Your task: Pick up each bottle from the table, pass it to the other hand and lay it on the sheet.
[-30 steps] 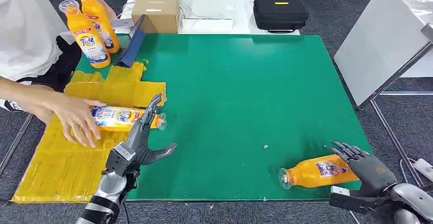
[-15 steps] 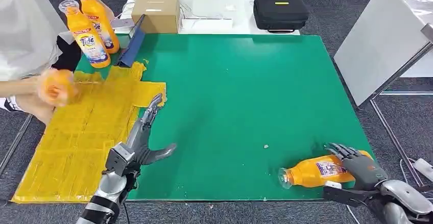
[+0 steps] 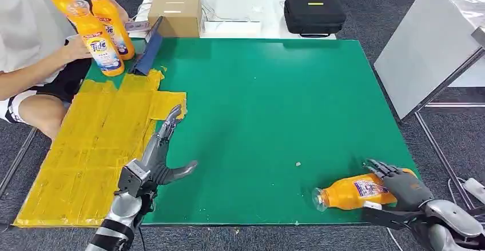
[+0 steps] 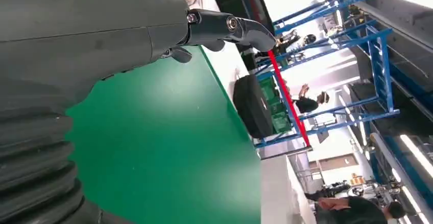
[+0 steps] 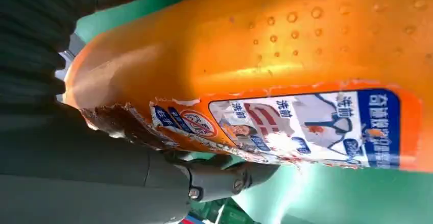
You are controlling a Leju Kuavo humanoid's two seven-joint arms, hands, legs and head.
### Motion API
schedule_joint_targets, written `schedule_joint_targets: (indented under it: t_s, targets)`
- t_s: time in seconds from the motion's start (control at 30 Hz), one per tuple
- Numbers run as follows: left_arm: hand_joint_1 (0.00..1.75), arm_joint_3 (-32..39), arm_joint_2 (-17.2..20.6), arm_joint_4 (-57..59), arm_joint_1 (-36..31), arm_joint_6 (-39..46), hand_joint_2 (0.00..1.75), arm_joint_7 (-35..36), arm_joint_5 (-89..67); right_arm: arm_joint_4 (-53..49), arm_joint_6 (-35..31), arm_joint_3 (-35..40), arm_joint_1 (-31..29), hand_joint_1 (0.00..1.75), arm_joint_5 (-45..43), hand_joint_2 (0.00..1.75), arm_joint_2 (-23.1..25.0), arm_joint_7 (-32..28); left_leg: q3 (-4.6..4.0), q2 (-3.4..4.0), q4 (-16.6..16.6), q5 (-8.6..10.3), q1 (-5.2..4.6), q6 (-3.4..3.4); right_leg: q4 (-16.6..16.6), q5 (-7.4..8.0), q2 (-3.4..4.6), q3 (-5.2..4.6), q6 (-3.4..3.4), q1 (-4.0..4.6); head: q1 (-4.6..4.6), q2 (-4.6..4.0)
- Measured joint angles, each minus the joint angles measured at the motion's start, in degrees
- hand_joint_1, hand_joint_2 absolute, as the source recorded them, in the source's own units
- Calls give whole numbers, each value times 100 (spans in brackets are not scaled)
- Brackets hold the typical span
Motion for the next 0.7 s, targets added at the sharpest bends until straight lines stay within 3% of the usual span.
schedule_joint_targets:
  t_s: [0.13, 0.27, 0.53, 0.7]
  targets:
    - [0, -2, 0, 4, -2, 9, 175, 0, 22, 59, -68, 42, -57, 175, 30, 175, 2, -20, 0, -2, 0, 0, 0, 0, 0, 0, -1, 2, 0, 0, 0, 0]
    - [0, -2, -2, 24, -2, 37, 175, 0, 22, 162, -716, 79, -208, 175, 227, 175, 215, -40, -1, 5, -1, -1, 0, -1, 1, 2, 4, 2, 0, 3, 2, 0]
    - [0, 0, -144, 61, 0, -11, 175, 0, -238, 322, -2532, -123, -780, 175, 223, 175, 1502, 549, 1, 26, -1, 6, 5, -4, 4, 2, 12, -5, -1, 5, -2, 2]
    - [0, 0, -221, 151, -24, -4, 175, 0, -240, 442, -2763, -363, -1088, 175, 157, 175, 2013, 568, -1, 21, -1, 6, 4, -4, 3, 1, 9, -3, -2, 3, 0, 0]
